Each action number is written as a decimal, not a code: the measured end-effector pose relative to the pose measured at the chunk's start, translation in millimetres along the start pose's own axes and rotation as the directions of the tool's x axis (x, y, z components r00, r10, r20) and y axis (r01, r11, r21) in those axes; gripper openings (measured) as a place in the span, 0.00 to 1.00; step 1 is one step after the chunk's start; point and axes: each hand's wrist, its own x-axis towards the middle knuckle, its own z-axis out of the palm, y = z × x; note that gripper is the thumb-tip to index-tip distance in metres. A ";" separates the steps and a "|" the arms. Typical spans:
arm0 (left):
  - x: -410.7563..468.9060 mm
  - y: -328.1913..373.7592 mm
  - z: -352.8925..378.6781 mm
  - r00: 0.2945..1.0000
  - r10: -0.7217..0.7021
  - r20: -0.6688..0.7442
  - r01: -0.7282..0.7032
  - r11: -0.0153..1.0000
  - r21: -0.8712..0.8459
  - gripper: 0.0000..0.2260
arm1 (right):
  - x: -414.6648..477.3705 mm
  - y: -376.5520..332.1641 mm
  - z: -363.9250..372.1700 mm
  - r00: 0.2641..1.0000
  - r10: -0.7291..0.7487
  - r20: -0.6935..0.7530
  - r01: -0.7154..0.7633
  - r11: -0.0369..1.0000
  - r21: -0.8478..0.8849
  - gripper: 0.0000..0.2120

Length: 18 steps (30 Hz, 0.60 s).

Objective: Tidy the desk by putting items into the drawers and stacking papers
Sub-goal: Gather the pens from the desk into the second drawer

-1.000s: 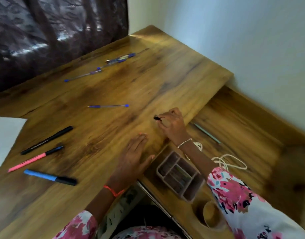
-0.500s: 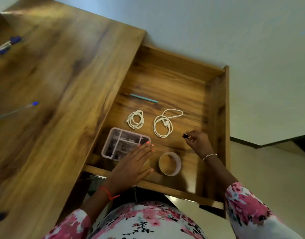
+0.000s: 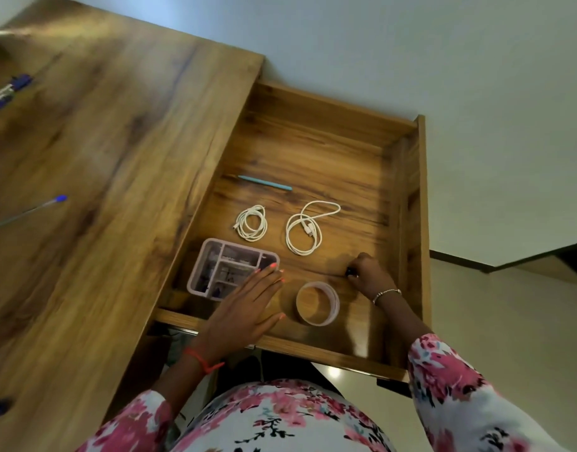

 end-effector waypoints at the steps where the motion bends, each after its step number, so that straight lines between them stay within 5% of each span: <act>1: -0.9 -0.4 -0.7 1.000 -0.008 -0.006 0.008 1.000 -0.011 0.24 | 2.5 -3.9 -3.5 1.000 0.004 -0.011 -0.004 1.000 0.006 0.11; 5: -10.6 -5.6 -16.7 0.994 -0.081 -0.072 0.080 0.997 -0.021 0.24 | 20.8 -44.7 -32.5 0.987 -0.050 -0.154 0.069 0.990 0.123 0.15; 10: -38.8 -20.7 -53.2 0.936 -0.270 -0.225 0.263 0.963 -0.061 0.21 | 40.0 -161.6 -73.9 0.898 -0.328 -0.295 0.385 0.909 0.162 0.08; 14: -84.3 -33.4 -80.8 0.755 -0.507 -0.416 0.475 0.860 -0.186 0.14 | 29.8 -270.9 -69.6 0.739 -0.626 -0.250 0.673 0.704 0.227 0.06; 18: -148.3 -39.7 -109.6 0.484 -0.668 -0.566 0.694 0.687 -0.216 0.12 | -0.1 -373.2 -33.8 0.557 -0.830 -0.021 0.807 0.535 0.251 0.06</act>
